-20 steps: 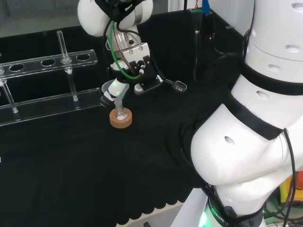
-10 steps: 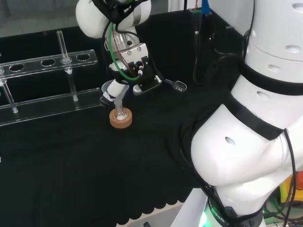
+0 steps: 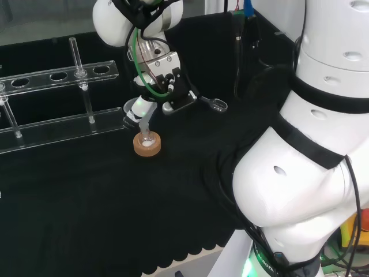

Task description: Remove the funnel from the round-bottom flask.

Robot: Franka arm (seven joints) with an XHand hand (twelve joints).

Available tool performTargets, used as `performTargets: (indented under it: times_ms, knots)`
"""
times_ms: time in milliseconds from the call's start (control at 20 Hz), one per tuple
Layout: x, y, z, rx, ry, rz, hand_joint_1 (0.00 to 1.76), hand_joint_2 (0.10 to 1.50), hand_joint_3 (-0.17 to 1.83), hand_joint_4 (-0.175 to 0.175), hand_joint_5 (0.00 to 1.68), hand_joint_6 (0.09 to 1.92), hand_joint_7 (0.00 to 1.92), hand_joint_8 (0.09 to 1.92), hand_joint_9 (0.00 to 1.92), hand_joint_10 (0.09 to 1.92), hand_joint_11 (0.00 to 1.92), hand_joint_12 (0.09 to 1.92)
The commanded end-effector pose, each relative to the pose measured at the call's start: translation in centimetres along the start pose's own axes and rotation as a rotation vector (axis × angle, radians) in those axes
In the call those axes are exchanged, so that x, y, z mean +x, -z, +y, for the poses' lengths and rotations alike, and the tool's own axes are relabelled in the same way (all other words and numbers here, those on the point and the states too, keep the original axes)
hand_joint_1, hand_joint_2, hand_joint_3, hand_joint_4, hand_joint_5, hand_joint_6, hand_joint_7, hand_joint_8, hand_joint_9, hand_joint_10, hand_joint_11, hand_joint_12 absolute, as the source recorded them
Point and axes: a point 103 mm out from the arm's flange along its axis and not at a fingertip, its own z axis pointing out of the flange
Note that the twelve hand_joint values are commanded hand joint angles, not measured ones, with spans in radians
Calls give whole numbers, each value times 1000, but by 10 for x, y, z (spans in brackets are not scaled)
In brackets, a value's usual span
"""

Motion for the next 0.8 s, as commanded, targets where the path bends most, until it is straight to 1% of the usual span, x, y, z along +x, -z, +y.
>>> performTargets:
  times_ms: [50,450,800]
  knots:
    - [-1,1,2,-6,-1,-4,514,646,11,-137,52,87,216,507,0,484,0,87]
    - [-3,3,5,-24,-11,-15,572,662,17,-131,49,87,239,516,0,521,3,87]
    - [-3,2,8,-25,-19,-20,596,667,19,-126,56,87,288,520,0,570,10,87]
